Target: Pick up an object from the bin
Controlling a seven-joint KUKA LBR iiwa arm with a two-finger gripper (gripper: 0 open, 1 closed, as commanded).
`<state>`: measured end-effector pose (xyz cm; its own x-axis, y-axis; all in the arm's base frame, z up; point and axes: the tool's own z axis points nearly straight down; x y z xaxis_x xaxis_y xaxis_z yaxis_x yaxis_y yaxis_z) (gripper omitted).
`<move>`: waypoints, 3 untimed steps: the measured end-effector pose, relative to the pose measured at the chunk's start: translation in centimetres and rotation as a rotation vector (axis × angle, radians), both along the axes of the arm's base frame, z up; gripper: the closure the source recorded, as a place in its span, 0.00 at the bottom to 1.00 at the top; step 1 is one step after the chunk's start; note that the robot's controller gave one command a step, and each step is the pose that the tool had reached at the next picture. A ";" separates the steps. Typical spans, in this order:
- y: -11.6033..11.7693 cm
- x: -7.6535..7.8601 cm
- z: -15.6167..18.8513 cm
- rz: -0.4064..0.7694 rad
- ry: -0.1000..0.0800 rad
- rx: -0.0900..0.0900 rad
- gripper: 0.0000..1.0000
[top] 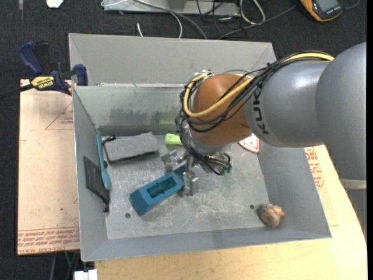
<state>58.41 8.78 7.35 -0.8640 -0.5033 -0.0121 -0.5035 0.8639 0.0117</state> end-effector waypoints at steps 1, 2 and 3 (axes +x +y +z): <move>-2.4 -0.5 0.0 0.146 -0.016 -0.001 1.00; -3.8 3.9 -0.2 0.304 -0.002 0.003 1.00; -3.0 6.2 -0.2 0.533 -0.015 -0.002 1.00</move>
Offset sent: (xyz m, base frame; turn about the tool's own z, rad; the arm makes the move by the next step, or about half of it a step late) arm 0.0670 -0.0530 -0.0035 -0.3738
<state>64.59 5.82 7.19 -0.4883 -0.8724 -0.0210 -0.8726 0.4884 -0.0002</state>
